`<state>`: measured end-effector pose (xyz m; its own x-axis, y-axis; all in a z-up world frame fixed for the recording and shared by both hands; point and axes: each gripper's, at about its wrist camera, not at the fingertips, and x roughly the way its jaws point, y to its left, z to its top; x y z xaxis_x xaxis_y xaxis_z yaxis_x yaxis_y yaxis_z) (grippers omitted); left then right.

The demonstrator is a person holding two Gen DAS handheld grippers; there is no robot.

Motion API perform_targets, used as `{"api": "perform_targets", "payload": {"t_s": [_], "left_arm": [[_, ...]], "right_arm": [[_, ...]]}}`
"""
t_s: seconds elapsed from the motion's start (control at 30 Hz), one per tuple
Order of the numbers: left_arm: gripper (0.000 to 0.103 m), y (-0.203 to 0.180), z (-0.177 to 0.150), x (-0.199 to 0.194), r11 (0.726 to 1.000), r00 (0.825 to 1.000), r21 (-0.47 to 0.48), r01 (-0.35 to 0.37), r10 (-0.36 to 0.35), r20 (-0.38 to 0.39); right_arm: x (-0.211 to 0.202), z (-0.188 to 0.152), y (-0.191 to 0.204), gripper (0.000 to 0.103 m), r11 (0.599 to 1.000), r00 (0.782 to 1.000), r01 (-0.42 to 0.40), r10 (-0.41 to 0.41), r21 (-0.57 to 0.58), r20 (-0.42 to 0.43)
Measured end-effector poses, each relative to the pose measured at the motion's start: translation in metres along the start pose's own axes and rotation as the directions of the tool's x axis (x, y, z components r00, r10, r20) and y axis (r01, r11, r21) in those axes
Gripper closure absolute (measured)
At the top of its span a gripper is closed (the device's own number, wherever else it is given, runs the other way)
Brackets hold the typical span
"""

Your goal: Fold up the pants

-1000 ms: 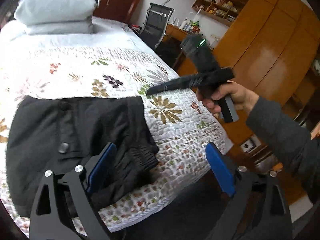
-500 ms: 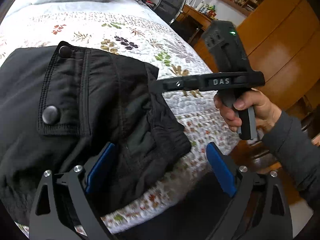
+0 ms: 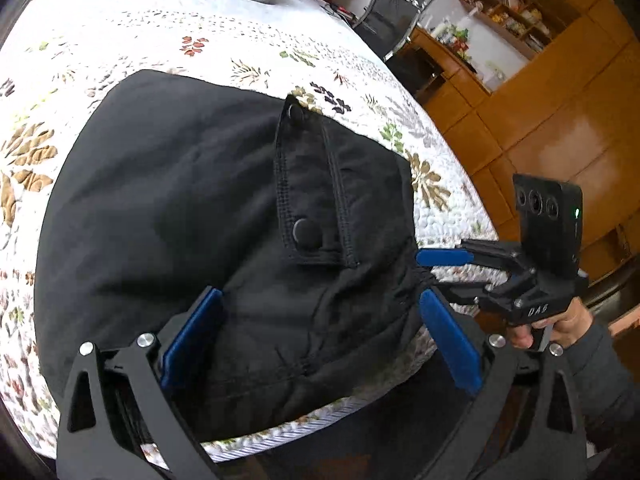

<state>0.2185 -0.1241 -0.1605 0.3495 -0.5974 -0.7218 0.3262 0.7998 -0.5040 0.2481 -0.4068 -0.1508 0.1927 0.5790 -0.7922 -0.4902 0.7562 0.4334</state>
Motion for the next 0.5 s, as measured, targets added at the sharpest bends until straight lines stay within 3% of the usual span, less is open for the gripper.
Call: {"api": "perform_targets", "payload": {"t_s": [0.1, 0.23, 0.4, 0.5], "left_arm": [[0.005, -0.008, 0.002, -0.006, 0.999, 1.0, 0.034, -0.028, 0.029, -0.011], [0.005, -0.018, 0.008, -0.04, 0.984, 0.993, 0.144, -0.108, 0.101, 0.054], [0.005, -0.018, 0.015, -0.08, 0.964, 0.986, 0.216, -0.158, 0.144, 0.078], [0.005, -0.005, 0.021, -0.094, 0.958, 0.984, 0.228, -0.173, 0.158, 0.083]], "right_arm": [[-0.005, 0.004, 0.007, 0.04, 1.0, 1.0, 0.028, -0.028, 0.008, -0.005], [-0.036, 0.005, -0.001, 0.01, 0.992, 0.999, 0.02, -0.026, 0.128, 0.045], [-0.051, 0.002, -0.026, 0.011, 0.965, 0.994, -0.037, 0.01, 0.259, 0.106], [-0.05, -0.004, -0.046, 0.011, 0.926, 0.991, -0.087, 0.041, 0.368, 0.131]]}}
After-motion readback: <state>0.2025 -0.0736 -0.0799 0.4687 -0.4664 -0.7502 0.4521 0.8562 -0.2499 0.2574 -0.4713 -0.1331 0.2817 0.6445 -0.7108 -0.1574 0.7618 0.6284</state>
